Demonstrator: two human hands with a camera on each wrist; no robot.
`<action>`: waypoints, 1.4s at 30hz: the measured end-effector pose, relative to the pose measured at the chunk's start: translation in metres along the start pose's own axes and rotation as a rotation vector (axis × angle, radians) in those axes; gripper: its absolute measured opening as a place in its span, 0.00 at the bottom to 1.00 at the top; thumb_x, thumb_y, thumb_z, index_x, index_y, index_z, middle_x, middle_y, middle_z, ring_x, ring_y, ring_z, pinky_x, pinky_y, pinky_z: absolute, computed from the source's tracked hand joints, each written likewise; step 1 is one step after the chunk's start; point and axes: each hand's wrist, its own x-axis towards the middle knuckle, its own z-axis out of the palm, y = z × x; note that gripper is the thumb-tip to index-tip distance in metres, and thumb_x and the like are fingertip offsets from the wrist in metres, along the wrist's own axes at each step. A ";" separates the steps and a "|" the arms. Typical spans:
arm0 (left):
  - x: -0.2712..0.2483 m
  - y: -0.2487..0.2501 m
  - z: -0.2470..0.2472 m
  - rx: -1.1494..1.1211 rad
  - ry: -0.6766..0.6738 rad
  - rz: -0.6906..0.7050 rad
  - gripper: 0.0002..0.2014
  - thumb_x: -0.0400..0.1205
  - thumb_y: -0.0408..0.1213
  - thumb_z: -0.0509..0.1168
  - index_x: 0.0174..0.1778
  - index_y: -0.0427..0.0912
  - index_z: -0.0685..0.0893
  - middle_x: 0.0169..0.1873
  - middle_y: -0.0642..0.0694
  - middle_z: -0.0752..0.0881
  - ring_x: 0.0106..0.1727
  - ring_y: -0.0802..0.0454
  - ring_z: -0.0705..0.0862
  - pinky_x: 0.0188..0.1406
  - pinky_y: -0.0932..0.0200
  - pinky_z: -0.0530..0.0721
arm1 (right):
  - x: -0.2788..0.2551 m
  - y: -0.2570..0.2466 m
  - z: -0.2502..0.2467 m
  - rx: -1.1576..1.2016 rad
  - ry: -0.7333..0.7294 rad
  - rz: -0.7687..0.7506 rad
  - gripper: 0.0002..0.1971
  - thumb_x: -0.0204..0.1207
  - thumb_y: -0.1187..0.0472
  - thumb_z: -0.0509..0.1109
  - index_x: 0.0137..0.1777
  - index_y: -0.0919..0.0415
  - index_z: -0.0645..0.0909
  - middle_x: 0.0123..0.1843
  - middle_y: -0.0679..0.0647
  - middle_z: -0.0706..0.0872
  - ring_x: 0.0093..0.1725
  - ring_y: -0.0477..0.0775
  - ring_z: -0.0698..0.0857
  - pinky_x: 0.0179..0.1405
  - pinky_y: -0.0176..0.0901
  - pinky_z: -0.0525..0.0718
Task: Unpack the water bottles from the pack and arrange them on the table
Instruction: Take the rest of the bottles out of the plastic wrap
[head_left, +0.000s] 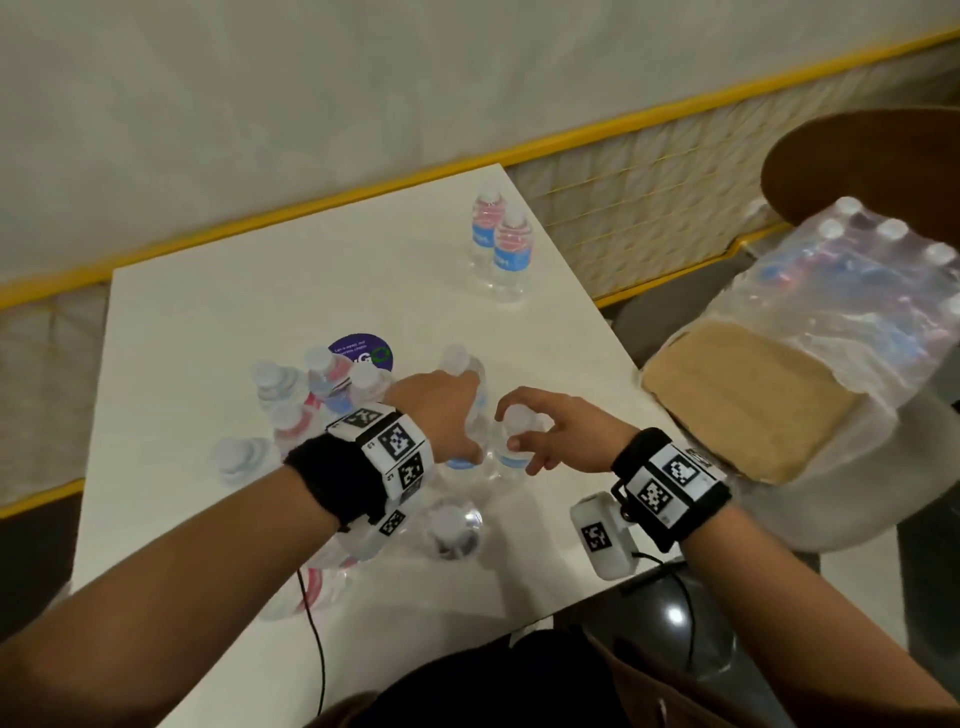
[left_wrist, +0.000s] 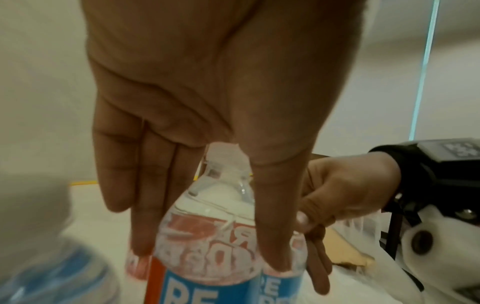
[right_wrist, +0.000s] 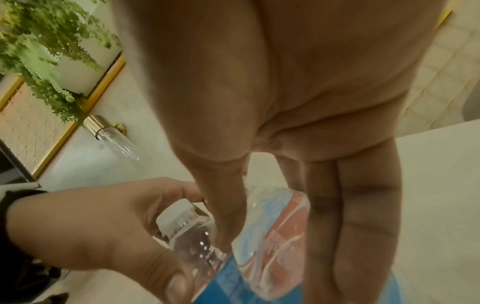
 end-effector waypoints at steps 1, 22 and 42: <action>-0.001 -0.002 0.006 -0.012 -0.018 -0.004 0.31 0.70 0.53 0.73 0.62 0.44 0.70 0.47 0.46 0.82 0.45 0.45 0.82 0.37 0.57 0.75 | 0.002 -0.003 0.003 -0.007 -0.012 0.001 0.12 0.76 0.59 0.71 0.57 0.46 0.77 0.49 0.52 0.85 0.38 0.58 0.91 0.40 0.48 0.87; 0.029 0.011 -0.027 -0.136 0.148 0.066 0.27 0.77 0.53 0.67 0.73 0.52 0.72 0.70 0.42 0.69 0.73 0.41 0.68 0.67 0.47 0.73 | 0.000 0.032 0.074 0.161 -0.214 0.425 0.71 0.64 0.56 0.83 0.75 0.48 0.16 0.55 0.66 0.87 0.51 0.64 0.90 0.53 0.58 0.88; -0.004 -0.056 -0.021 -0.332 0.078 0.024 0.29 0.83 0.46 0.61 0.81 0.50 0.61 0.79 0.48 0.65 0.78 0.47 0.68 0.76 0.54 0.65 | 0.013 0.038 0.068 0.336 -0.167 0.336 0.70 0.63 0.68 0.82 0.75 0.32 0.23 0.72 0.65 0.74 0.59 0.60 0.85 0.55 0.59 0.87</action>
